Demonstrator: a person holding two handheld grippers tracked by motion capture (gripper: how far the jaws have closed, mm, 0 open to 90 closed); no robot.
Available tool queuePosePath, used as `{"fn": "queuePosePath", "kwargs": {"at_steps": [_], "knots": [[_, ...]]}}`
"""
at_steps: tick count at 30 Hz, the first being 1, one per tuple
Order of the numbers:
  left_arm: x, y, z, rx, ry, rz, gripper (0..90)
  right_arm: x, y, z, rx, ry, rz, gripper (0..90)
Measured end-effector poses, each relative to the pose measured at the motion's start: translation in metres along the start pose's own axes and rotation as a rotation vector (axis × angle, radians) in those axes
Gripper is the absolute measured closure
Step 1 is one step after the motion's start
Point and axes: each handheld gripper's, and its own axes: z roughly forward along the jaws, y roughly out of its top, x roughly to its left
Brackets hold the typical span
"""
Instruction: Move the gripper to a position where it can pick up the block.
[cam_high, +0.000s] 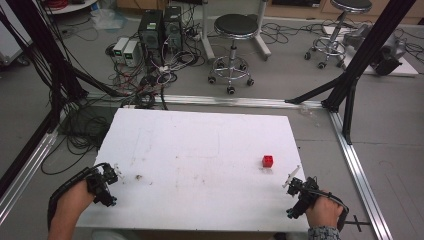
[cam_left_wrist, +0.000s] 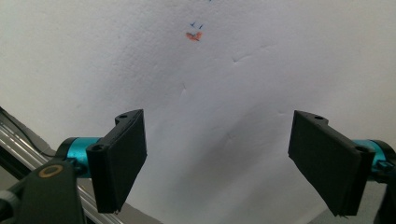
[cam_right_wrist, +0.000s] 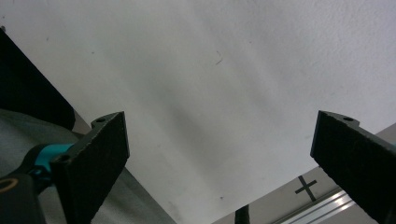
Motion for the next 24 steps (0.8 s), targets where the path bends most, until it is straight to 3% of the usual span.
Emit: {"fn": "queuePosePath", "kwargs": {"at_steps": [1, 11, 24], "knots": [[-0.0004, 0.0001, -0.0011, 0.001, 0.004, 0.001, 19.7, 0.0013, -0.0001, -0.0007, -0.005, 0.006, 0.02, 3.6], [-0.0006, 0.0013, -0.0013, -0.005, 0.004, -0.002, 19.8, -0.0008, -0.0025, -0.0019, -0.006, -0.005, 0.016, 3.6], [-0.0011, 0.0009, -0.001, -0.006, 0.002, 0.0, 20.0, -0.0053, 0.0001, -0.001, -0.007, -0.006, -0.008, 3.6]]}}
